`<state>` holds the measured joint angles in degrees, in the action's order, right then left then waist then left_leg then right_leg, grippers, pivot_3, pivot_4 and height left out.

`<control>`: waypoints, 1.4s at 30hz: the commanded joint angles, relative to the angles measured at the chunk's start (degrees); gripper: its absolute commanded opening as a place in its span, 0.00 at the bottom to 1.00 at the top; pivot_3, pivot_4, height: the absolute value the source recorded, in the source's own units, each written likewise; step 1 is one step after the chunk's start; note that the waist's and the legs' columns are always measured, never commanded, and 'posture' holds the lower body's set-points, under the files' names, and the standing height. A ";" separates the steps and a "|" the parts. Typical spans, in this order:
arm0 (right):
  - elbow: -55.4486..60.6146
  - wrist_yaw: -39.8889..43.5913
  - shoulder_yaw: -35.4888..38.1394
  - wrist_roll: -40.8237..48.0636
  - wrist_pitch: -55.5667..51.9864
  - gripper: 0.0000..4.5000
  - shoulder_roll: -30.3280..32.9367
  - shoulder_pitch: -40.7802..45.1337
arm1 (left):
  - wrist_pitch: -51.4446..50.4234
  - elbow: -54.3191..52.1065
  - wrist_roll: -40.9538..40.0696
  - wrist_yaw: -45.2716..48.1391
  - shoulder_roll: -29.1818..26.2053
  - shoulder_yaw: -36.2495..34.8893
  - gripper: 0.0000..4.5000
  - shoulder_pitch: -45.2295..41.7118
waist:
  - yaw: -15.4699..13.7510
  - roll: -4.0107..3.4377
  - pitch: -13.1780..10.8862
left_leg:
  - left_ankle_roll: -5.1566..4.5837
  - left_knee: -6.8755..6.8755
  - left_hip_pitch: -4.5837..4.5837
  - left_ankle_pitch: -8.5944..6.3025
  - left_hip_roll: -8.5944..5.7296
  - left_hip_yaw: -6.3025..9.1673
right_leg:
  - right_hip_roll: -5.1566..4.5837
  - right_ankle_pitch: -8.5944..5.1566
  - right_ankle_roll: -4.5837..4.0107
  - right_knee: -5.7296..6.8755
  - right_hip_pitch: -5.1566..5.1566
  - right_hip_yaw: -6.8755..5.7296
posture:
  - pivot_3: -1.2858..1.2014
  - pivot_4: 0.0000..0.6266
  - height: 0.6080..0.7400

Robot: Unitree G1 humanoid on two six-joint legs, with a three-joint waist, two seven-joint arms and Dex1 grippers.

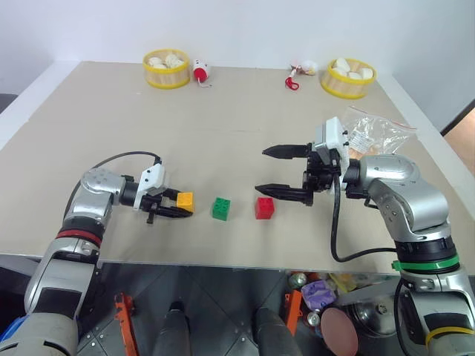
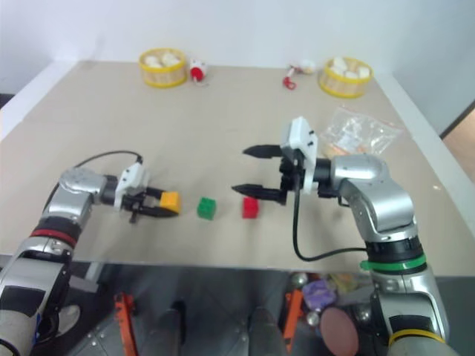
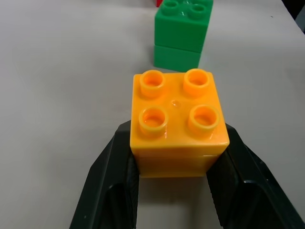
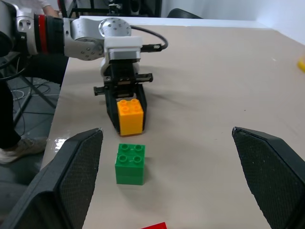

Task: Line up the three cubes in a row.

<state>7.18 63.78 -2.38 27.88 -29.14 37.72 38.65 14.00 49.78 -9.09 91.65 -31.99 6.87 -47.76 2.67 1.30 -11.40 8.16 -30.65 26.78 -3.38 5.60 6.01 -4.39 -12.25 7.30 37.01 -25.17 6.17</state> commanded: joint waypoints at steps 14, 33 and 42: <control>2.49 1.06 1.06 1.43 -0.04 1.00 0.99 -0.48 | 2.28 -1.73 -3.16 0.85 -0.70 4.22 0.30 -0.16 | -0.01 0.00 0.00 | -0.03 -0.02 0.00 0.02 0.00 0.00 | 0.00 0.02 0.01 0.02 0.01 0.00 | 0.52 0.24 1.00; 2.66 4.90 1.48 2.72 -0.59 1.00 4.40 -3.37 | 3.65 0.76 -4.01 0.85 -3.73 4.72 0.30 0.64 | 0.02 0.00 0.00 | -0.07 -0.20 0.00 0.04 0.00 0.00 | 0.00 0.08 0.01 0.05 0.07 0.00 | 0.52 0.24 1.00; 3.11 4.45 1.60 2.40 -0.50 1.00 4.67 -3.66 | 4.81 3.16 -3.05 0.85 -2.67 4.48 0.52 -0.39 | 0.00 0.00 0.00 | -0.07 -0.21 0.00 0.05 0.00 0.00 | 0.00 0.09 0.00 0.06 0.08 0.00 | 0.52 0.24 1.00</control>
<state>7.96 68.36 -2.31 29.66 -30.27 41.69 34.57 17.72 51.77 -12.39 91.80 -34.60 11.47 -47.51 2.67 1.30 -11.40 8.09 -30.87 26.77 -3.33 5.60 6.01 -4.39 -12.16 7.31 37.08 -25.08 6.17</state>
